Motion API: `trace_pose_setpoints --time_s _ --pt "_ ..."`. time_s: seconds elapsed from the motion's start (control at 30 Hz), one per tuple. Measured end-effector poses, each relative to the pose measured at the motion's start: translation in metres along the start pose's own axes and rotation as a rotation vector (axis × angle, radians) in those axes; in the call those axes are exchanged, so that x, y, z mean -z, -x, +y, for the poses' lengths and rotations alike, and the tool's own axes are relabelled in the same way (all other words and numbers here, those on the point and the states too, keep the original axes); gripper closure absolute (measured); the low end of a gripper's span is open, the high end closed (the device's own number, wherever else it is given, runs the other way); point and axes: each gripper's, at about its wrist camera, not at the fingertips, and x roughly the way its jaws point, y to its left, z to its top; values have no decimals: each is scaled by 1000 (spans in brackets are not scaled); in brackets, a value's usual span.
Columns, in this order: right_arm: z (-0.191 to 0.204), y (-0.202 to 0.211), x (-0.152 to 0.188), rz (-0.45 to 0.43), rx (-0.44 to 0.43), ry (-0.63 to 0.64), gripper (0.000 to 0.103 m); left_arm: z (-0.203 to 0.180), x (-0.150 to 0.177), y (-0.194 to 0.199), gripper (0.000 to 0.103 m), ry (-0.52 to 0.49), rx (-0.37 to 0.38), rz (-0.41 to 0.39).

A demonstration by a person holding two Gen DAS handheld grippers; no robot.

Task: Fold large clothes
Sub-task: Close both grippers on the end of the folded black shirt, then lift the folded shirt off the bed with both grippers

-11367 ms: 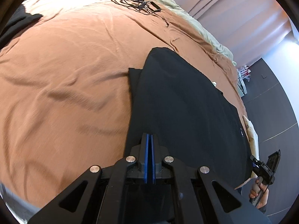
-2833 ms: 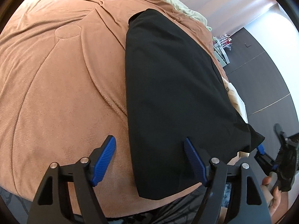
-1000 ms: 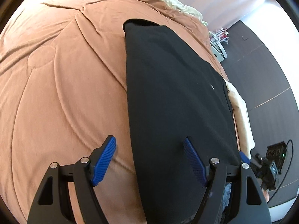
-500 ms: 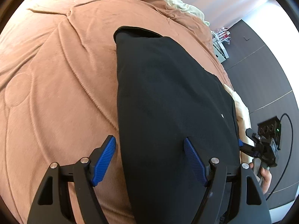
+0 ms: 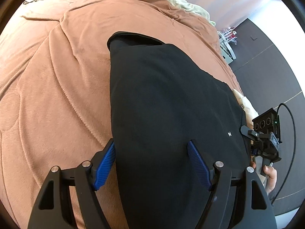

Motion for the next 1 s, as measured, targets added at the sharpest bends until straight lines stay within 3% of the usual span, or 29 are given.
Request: trace_pose_setpoints --time_s 0.1,0.33,0.37,0.4,0.43,0.53,0.67,1.0 --pt "0 -3 2 31 -14 -18 34 -1 -3 -4 27 -1 -4 6" --pt "8 -16 3 65 22 13 36 -9 -3 -16 27 1 -39 26" --pt "13 -17 3 62 39 31 40 -10 -3 -15 31 1 -39 25" --pt "16 -17 3 60 47 42 60 -11 -3 -14 37 -1 -42 22" --pt "19 -17 4 65 43 48 71 -13 -3 -11 40 -7 -47 18" --pt "36 -10 10 33 78 121 83 -14 0 3 54 -15 -28 -2" --pt "58 3 17 -5 114 175 85 -18 1 21 65 -13 5 -26" --pt "110 55 38 -124 125 282 86 -58 9 73 78 -69 54 -127"
